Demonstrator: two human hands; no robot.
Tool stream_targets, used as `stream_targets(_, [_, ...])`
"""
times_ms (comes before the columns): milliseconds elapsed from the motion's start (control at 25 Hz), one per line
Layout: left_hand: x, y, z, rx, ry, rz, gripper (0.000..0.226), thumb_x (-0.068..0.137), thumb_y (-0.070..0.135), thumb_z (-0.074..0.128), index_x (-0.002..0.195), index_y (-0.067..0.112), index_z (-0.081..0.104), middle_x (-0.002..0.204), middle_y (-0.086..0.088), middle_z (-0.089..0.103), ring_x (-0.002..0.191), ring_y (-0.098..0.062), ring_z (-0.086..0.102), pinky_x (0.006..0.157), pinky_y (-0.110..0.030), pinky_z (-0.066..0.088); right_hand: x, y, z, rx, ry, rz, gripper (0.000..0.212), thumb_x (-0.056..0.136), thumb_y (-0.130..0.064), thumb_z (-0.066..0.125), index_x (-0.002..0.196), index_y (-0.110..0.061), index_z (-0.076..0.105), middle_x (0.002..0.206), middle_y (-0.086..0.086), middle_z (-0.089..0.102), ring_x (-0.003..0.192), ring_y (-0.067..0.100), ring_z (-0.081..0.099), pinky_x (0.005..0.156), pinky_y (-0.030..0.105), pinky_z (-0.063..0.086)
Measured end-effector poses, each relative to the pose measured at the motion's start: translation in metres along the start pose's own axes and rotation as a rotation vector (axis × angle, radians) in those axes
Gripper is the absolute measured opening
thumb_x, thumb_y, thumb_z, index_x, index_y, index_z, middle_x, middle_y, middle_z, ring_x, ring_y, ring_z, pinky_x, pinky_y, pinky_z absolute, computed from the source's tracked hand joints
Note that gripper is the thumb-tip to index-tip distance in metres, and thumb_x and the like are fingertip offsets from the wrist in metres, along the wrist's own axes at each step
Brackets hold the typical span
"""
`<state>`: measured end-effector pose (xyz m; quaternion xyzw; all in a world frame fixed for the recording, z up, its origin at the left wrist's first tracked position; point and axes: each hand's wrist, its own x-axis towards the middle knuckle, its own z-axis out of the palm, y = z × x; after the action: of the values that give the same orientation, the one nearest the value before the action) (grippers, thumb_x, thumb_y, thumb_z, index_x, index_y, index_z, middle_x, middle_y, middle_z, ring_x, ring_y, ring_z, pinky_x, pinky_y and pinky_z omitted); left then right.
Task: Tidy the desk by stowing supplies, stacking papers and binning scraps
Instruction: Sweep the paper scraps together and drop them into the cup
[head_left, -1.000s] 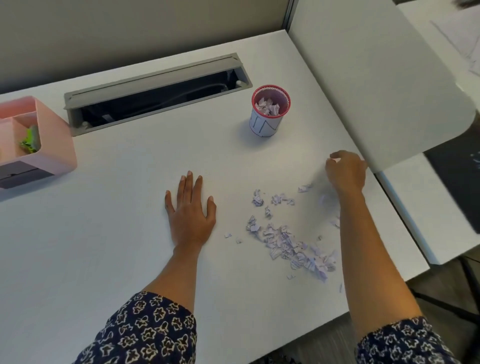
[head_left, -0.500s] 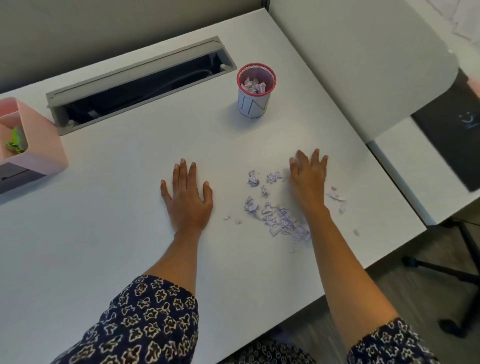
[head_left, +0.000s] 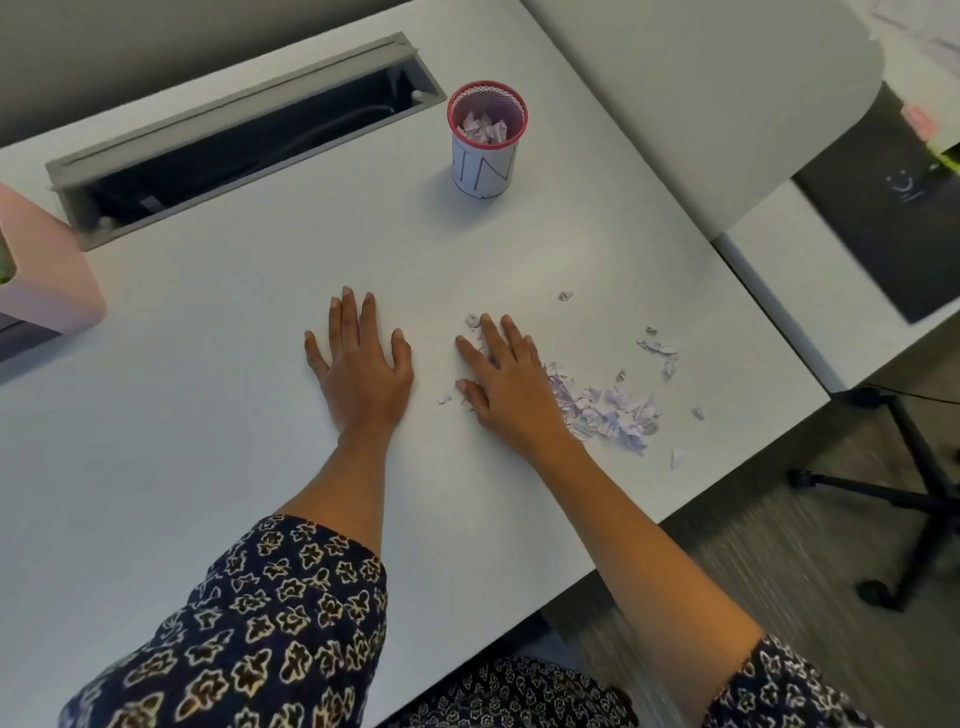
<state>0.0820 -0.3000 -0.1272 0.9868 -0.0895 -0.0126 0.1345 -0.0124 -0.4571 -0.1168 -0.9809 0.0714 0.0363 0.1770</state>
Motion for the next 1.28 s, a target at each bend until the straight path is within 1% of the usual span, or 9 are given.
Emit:
stream_targets(160, [-0.001, 0.000, -0.001, -0.006, -0.002, 0.005, 0.059, 0.097, 0.043, 0.026, 0.151, 0.021, 0.024, 0.161, -0.001, 0.017, 0.150, -0.015, 0.011, 0.119, -0.051, 0.006, -0.025, 0.013, -0.001, 0.098, 0.019, -0.089, 0.041, 0.096, -0.013, 0.055, 0.136, -0.012, 0.053, 0.154, 0.013, 0.034, 0.145, 0.041, 0.021, 0.108, 0.051, 0.037])
stream_targets(320, [0.000, -0.001, -0.001, -0.016, 0.004, 0.007, 0.059, 0.097, 0.042, 0.027, 0.151, 0.021, 0.024, 0.161, -0.001, 0.016, 0.150, -0.016, 0.011, 0.119, -0.052, 0.006, -0.031, 0.026, 0.000, 0.068, 0.129, -0.113, 0.047, 0.077, 0.014, 0.065, 0.117, -0.009, 0.068, 0.139, 0.012, 0.054, 0.132, 0.037, 0.045, 0.080, 0.045, 0.058])
stream_targets(520, [-0.001, 0.000, -0.001, -0.022, 0.003, 0.007, 0.058, 0.097, 0.042, 0.028, 0.151, 0.021, 0.025, 0.162, -0.001, 0.016, 0.150, -0.015, 0.011, 0.119, -0.051, 0.006, -0.024, 0.026, -0.004, 0.048, 0.264, -0.055, 0.031, 0.070, 0.013, 0.071, 0.095, -0.006, 0.074, 0.110, 0.009, 0.070, 0.102, 0.033, 0.060, 0.053, 0.042, 0.058])
stream_targets(640, [-0.001, 0.000, -0.001, -0.016, 0.000, 0.005, 0.059, 0.097, 0.042, 0.028, 0.152, 0.021, 0.024, 0.161, -0.001, 0.016, 0.150, -0.015, 0.011, 0.120, -0.051, 0.006, -0.012, 0.023, -0.012, 0.121, 0.295, 0.033, 0.024, 0.076, 0.010, 0.067, 0.093, -0.006, 0.075, 0.100, 0.006, 0.072, 0.092, 0.030, 0.060, 0.064, 0.036, 0.055])
stream_targets(720, [-0.001, 0.000, -0.001, -0.013, 0.005, 0.004, 0.059, 0.097, 0.043, 0.028, 0.152, 0.021, 0.025, 0.161, -0.001, 0.017, 0.149, -0.016, 0.012, 0.120, -0.052, 0.007, -0.001, 0.021, -0.026, 0.420, 0.291, 0.287, 0.021, 0.083, 0.003, 0.064, 0.097, -0.008, 0.076, 0.098, 0.004, 0.074, 0.089, 0.020, 0.062, 0.077, 0.024, 0.049])
stream_targets(840, [0.000, 0.000, -0.001, -0.014, 0.008, 0.000, 0.058, 0.097, 0.042, 0.029, 0.151, 0.020, 0.026, 0.161, -0.001, 0.018, 0.149, -0.016, 0.013, 0.119, -0.052, 0.008, 0.015, 0.031, -0.055, 1.011, 0.165, 0.650, 0.019, 0.084, -0.004, 0.069, 0.100, -0.009, 0.077, 0.091, 0.004, 0.073, 0.077, 0.008, 0.064, 0.067, 0.012, 0.049])
stream_targets(1000, [0.000, 0.001, -0.003, -0.020, 0.011, -0.008, 0.058, 0.097, 0.041, 0.032, 0.151, 0.020, 0.028, 0.161, -0.001, 0.019, 0.149, -0.015, 0.014, 0.119, -0.051, 0.009, 0.040, 0.040, -0.089, 1.430, 0.039, 0.724, 0.020, 0.084, 0.003, 0.067, 0.104, 0.002, 0.071, 0.091, 0.017, 0.068, 0.079, 0.023, 0.061, 0.079, 0.023, 0.055])
stream_targets(1120, [-0.001, 0.003, -0.004, -0.022, 0.013, -0.012, 0.057, 0.096, 0.040, 0.034, 0.150, 0.020, 0.029, 0.160, 0.000, 0.020, 0.149, -0.015, 0.016, 0.119, -0.051, 0.009, 0.072, 0.035, -0.121, 1.495, 0.090, 0.694, 0.019, 0.085, 0.007, 0.064, 0.103, 0.003, 0.069, 0.094, 0.019, 0.068, 0.082, 0.024, 0.064, 0.087, 0.027, 0.057])
stream_targets(1280, [0.000, 0.004, -0.006, -0.021, 0.015, -0.023, 0.057, 0.096, 0.040, 0.035, 0.150, 0.022, 0.030, 0.161, 0.001, 0.019, 0.149, -0.014, 0.016, 0.120, -0.050, 0.009, 0.131, 0.027, -0.167, 1.271, 0.176, 0.560, 0.018, 0.086, 0.001, 0.066, 0.101, -0.007, 0.073, 0.102, 0.012, 0.073, 0.090, 0.020, 0.070, 0.083, 0.025, 0.057])
